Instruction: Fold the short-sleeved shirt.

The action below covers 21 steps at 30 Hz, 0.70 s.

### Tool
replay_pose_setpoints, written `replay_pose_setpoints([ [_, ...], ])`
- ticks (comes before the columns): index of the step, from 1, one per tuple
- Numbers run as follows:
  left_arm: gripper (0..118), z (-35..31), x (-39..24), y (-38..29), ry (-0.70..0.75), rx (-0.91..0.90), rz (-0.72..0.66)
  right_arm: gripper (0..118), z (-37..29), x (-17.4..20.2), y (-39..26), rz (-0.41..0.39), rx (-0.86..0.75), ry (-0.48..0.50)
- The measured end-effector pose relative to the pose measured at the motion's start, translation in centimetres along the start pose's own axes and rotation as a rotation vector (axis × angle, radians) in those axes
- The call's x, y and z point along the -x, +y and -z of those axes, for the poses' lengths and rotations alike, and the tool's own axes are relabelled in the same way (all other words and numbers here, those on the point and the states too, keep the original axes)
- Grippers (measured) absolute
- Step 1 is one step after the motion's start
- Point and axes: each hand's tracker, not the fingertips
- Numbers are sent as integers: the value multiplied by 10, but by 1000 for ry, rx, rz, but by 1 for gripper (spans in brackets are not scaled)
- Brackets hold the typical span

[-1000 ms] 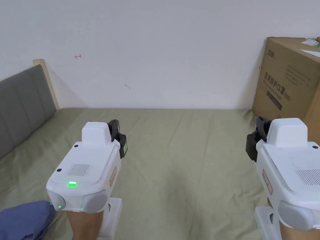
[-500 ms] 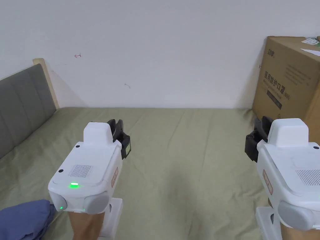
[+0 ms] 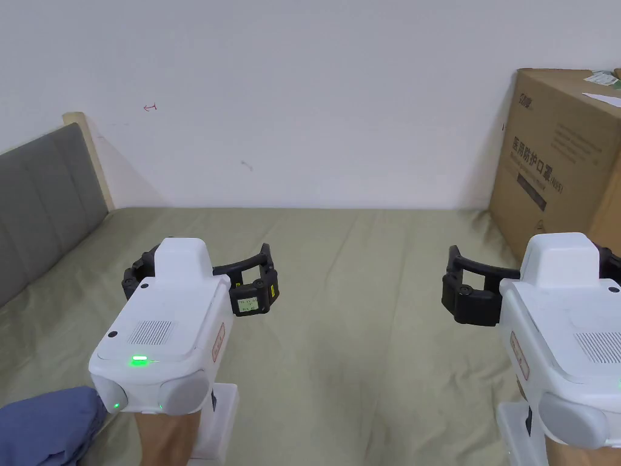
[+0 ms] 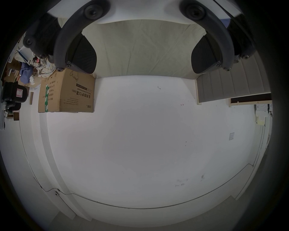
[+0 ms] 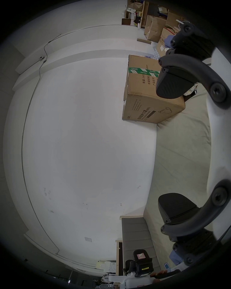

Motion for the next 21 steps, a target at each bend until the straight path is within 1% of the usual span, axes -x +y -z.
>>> replay_pose_setpoints([
  [21,118,-3,-2,0,5,-21,26,118,-1,0,0,-1,-5,-5],
])
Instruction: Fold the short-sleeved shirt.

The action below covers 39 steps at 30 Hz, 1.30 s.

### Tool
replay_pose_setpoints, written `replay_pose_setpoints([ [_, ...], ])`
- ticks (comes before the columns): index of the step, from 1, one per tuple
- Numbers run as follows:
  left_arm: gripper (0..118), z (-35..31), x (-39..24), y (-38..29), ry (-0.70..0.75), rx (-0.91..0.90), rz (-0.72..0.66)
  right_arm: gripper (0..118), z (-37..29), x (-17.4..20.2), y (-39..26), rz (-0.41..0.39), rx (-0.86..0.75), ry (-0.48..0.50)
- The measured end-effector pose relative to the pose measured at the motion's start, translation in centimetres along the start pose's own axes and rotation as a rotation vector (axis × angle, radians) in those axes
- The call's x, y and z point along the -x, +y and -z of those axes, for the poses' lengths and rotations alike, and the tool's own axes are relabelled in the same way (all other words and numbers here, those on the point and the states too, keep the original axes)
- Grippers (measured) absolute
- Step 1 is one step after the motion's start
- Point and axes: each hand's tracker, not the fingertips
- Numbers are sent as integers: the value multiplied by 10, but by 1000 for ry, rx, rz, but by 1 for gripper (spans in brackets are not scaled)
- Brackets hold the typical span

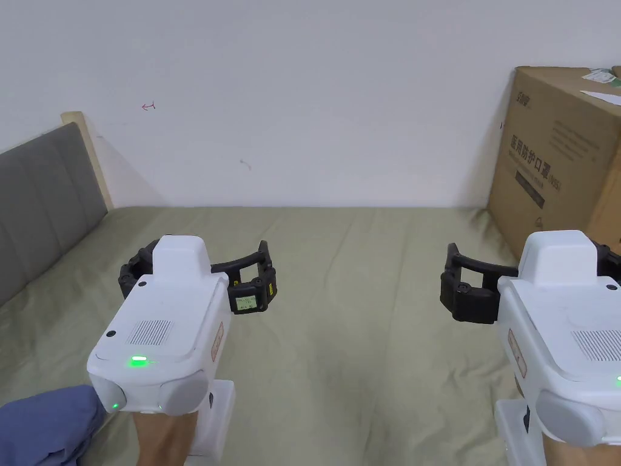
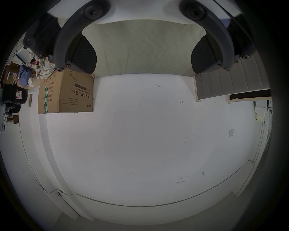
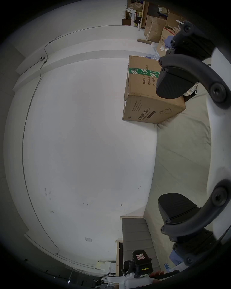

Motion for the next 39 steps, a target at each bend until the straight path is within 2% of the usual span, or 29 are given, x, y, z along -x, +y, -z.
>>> replay_pose_setpoints([
  [34,118,0,0,-2,10,-9,22,118,-2,3,-1,-14,-14,-25],
  [39,118,-2,1,-2,10,-7,27,118,-2,3,2,30,43,-33],
])
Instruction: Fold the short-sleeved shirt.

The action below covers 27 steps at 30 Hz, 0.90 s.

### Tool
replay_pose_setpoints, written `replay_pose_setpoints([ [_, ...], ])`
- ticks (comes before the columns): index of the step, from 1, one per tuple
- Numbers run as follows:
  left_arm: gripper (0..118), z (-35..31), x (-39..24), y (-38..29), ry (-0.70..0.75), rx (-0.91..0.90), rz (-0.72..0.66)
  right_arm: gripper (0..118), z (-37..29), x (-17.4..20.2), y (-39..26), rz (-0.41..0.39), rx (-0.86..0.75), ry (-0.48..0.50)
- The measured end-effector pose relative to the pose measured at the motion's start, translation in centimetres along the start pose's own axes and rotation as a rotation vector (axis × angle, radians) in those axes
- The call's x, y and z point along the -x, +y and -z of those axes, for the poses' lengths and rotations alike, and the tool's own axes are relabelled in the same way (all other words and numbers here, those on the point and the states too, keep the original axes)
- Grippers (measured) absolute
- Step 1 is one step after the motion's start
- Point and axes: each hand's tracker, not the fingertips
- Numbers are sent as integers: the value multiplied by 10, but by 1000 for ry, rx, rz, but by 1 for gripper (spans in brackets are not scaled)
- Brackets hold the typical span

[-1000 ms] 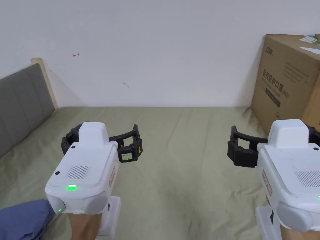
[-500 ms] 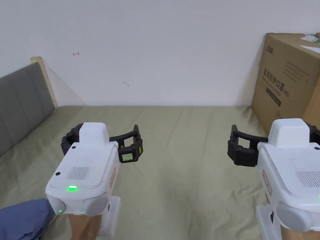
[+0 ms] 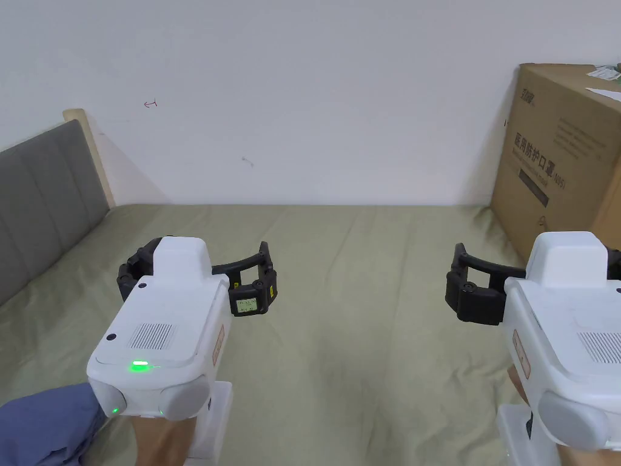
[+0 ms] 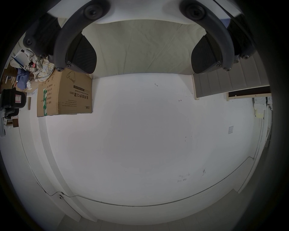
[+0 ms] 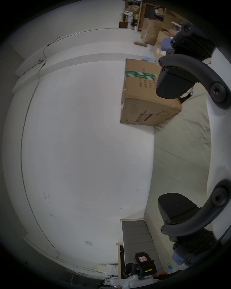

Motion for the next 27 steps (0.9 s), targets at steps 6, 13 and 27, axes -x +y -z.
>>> replay_pose_setpoints([
  [6,118,-2,3,2,-1,-8,-12,118,10,-5,6,211,268,-108],
  [13,118,-3,4,4,-6,-17,-17,116,21,-8,11,265,537,-135],
  [27,118,-3,6,4,-5,-20,-21,115,20,4,6,160,494,-143],
])
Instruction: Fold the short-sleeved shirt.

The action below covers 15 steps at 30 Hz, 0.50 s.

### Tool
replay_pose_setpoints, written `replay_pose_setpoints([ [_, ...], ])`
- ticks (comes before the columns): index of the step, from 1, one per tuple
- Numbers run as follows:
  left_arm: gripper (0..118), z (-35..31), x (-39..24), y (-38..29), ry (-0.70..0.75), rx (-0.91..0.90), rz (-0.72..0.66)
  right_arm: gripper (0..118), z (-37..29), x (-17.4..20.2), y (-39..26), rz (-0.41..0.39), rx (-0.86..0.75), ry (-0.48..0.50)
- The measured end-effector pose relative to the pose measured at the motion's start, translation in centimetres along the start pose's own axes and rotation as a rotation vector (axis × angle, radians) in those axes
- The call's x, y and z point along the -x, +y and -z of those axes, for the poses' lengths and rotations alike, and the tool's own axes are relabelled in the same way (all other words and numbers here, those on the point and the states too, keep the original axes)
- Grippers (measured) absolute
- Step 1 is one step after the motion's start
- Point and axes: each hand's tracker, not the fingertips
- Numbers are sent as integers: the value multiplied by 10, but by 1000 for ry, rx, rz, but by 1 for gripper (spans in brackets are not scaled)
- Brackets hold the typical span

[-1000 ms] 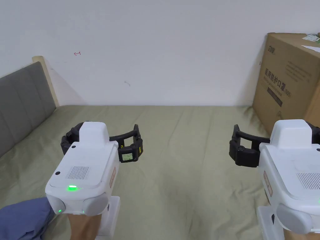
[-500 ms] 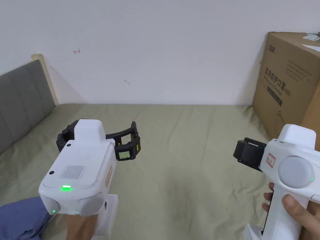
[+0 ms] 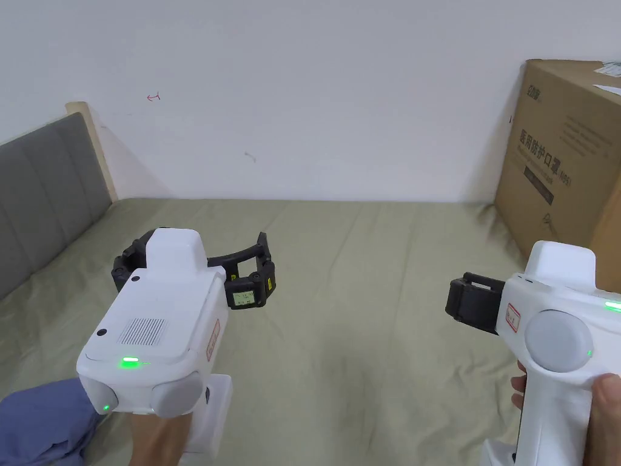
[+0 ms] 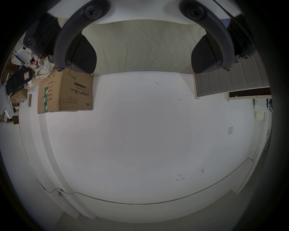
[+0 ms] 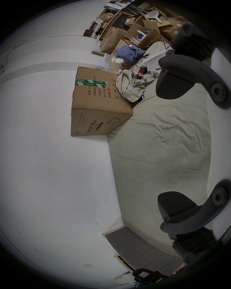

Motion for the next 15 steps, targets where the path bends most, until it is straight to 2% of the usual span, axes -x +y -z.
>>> replay_pose_setpoints([
  [2,118,-1,0,1,-2,-3,-1,116,3,-2,2,25,15,10],
  [5,118,-1,0,2,-2,-4,1,116,2,-2,2,6,12,9],
  [10,118,-2,1,0,-1,0,0,116,0,-3,-2,-7,-124,-4],
  [15,118,-3,1,0,0,-1,-2,116,-2,-15,-17,24,-389,138],
])
